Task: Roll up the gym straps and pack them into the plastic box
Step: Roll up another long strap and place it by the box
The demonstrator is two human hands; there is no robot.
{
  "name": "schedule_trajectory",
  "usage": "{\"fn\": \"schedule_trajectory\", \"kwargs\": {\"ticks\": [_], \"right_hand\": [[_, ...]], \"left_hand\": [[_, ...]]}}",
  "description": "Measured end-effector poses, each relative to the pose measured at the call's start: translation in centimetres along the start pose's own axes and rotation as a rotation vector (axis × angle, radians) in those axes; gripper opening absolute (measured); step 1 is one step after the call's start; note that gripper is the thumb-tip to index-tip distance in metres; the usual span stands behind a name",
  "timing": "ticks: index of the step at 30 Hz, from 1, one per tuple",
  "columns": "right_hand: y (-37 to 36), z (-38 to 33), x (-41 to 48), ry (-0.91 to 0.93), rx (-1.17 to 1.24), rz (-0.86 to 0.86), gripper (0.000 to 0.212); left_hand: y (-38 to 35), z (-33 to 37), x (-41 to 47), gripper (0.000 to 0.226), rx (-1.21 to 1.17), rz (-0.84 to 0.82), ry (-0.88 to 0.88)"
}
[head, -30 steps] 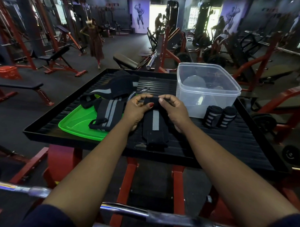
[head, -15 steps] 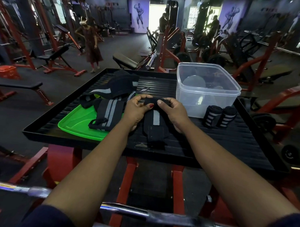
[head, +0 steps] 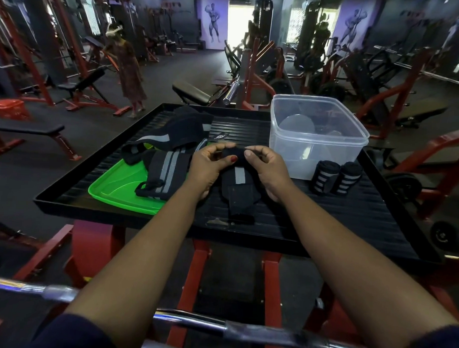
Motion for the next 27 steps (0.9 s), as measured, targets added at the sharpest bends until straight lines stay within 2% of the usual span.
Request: {"fn": "schedule_trajectory", "kwargs": {"ticks": [4,11,16,19,21,25,27], "right_hand": [[0.11,-0.39,-0.06,0.038,0.037,-0.005,0.013],[-0.12,0.08,-0.17,-0.025,0.013,-0.031,0.016],[-0.11,-0.19,-0.32,-0.007,-0.001,-0.047,0.023],[-0.26,-0.39,-0.64,-0.021,0.076,-0.088,0.017],[-0.15,-0.35,-0.65,-0.031,0.076,-0.051,0.008],[-0.16,-0.63,-0.82,-0.019,0.070,-0.030,0.017],[-0.03,-0.81,-0.79,0.005,0.078,-0.011,0.013]], "left_hand": [[-0.13,-0.23,0.04,0.027,-0.048,-0.002,0.056],[-0.07,0.17,-0.12,0.033,0.015,-0.006,-0.008],[-0.02,0.00,-0.05,0.024,-0.027,-0.011,0.017],[0.08,0.18,-0.11,0.025,-0.001,-0.001,-0.013],[0.08,0.13,-0.15,0.027,0.020,-0.010,-0.018],[-0.15,0.12,-0.19,0.031,0.021,-0.043,0.007],[-0.36,0.12,-0.27,0.030,-0.045,-0.042,0.063]]}}
Point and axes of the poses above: each hand's wrist, its own x-axis towards the middle knuckle, its own y-axis out of the back of the hand, z = x × y, the point moved 4 cm from there along x, towards the middle knuckle, and after that the axes turned 7 degrees about -x, right-handed, at the moved point
